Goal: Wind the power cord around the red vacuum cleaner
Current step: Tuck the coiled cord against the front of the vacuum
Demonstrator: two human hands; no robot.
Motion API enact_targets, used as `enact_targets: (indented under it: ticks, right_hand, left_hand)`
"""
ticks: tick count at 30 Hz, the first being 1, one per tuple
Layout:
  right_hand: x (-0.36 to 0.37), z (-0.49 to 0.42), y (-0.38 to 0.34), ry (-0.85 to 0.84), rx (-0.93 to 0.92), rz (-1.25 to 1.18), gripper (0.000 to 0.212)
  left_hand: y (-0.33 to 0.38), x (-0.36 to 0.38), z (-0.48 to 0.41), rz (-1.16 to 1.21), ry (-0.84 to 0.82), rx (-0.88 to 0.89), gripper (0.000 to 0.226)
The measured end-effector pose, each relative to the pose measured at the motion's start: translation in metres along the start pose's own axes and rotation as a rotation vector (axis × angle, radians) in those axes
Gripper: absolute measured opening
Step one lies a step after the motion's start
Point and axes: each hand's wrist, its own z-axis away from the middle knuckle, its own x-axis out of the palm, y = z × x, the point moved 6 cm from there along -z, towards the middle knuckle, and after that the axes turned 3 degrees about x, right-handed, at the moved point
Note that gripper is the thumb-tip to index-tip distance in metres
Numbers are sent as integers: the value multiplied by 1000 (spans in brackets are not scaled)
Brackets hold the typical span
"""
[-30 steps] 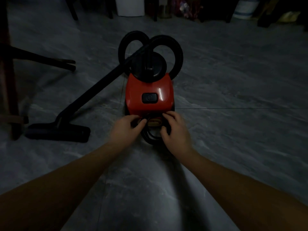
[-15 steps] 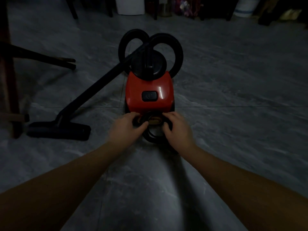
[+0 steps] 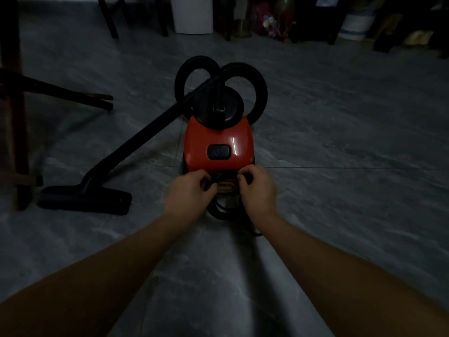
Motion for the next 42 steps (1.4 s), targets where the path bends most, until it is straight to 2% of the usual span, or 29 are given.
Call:
enact_targets:
  ticks: [4, 6, 10, 14, 16, 21, 26, 31, 36, 42]
  right_hand:
    - [2, -2, 6, 35, 69, -22, 4]
    - [2, 0, 6, 34, 16, -15, 6]
    - [4, 12, 10, -50, -137, 52, 29]
    - [11, 25, 15, -93, -161, 91, 46]
    - [13, 23, 12, -88, -144, 75, 42]
    - [14, 7, 5, -27, -132, 102, 18]
    - [19, 7, 8, 0, -146, 84, 11]
    - [21, 4, 9, -47, -160, 150, 5]
    - [20, 3, 9, -68, -127, 128, 10]
    - [11, 12, 8, -86, -138, 59, 27]
  left_hand:
    - [1, -1, -2, 15, 31, -34, 16]
    - [0, -1, -2, 22, 34, -45, 16]
    - [-4, 0, -2, 52, 39, -67, 17]
    - [-9, 0, 0, 149, 64, -104, 21]
    - [-11, 0, 1, 155, 62, -90, 23]
    - [-15, -3, 3, 186, 51, -64, 24]
    - [-16, -3, 4, 189, 36, -77, 24]
    - [-13, -5, 4, 187, 38, -79, 26]
    - [-14, -3, 3, 173, 8, -82, 28]
    - [-7, -6, 6, 97, -23, -27, 37]
